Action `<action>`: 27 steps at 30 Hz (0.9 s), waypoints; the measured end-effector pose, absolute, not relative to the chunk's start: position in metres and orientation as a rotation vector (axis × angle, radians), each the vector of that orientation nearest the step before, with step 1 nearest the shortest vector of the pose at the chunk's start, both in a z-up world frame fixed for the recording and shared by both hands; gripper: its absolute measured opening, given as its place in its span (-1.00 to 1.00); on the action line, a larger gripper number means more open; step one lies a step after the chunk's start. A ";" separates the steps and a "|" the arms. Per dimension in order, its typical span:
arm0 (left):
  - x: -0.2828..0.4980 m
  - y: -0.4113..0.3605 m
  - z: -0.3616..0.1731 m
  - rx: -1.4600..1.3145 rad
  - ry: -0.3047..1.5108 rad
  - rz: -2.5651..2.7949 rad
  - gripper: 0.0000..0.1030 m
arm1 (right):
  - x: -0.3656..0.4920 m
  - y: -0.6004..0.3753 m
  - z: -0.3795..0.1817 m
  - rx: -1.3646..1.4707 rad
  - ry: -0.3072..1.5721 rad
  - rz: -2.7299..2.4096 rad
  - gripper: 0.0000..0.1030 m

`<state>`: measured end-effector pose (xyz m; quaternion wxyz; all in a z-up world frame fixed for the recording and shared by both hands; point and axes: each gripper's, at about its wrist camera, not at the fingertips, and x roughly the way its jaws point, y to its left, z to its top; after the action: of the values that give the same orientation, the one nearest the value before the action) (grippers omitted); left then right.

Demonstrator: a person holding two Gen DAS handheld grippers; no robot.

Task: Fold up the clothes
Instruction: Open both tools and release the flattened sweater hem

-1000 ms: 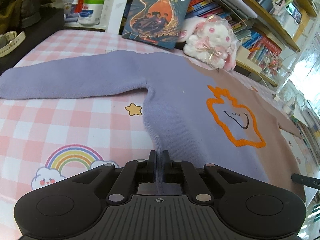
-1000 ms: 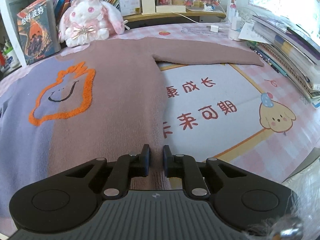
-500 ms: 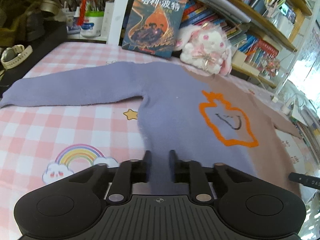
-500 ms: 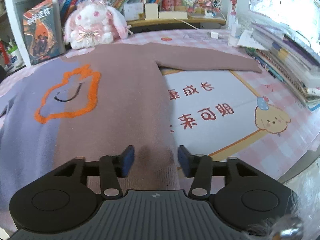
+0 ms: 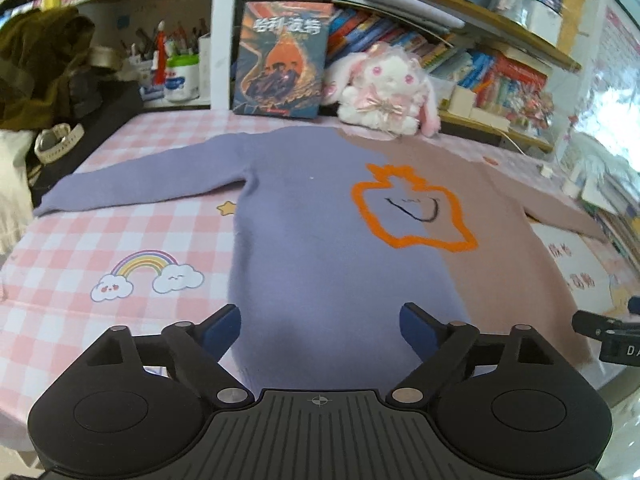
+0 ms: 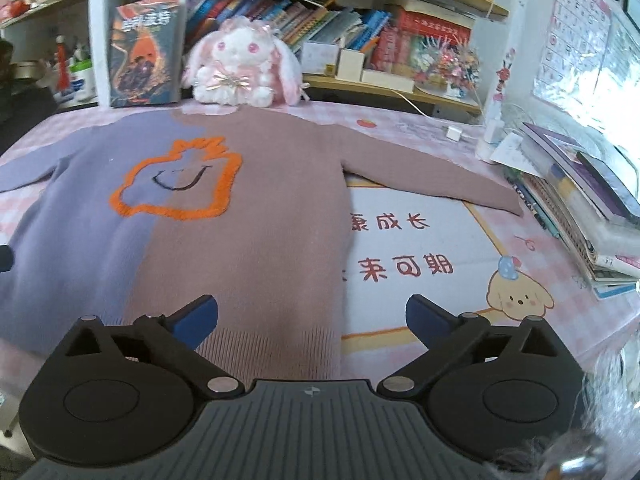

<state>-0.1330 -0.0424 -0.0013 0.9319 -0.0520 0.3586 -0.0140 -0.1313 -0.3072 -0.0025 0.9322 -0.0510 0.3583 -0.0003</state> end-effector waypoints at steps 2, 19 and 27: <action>-0.140 -0.051 -0.001 -0.090 0.736 -0.021 0.80 | -0.140 -0.312 -0.003 -0.100 0.733 0.004 0.99; -0.205 -0.080 0.007 -0.047 0.672 0.049 0.80 | -0.200 -0.341 -0.001 -0.038 0.655 0.042 0.99; -0.204 -0.076 0.009 -0.033 0.662 0.044 0.80 | -0.197 -0.339 -0.001 -0.021 0.660 0.044 0.99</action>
<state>-0.2045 -0.0762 0.0094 0.9453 -0.0161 0.3251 0.0217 -0.1969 -0.3385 -0.0007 0.9457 -0.0104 0.3241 0.0218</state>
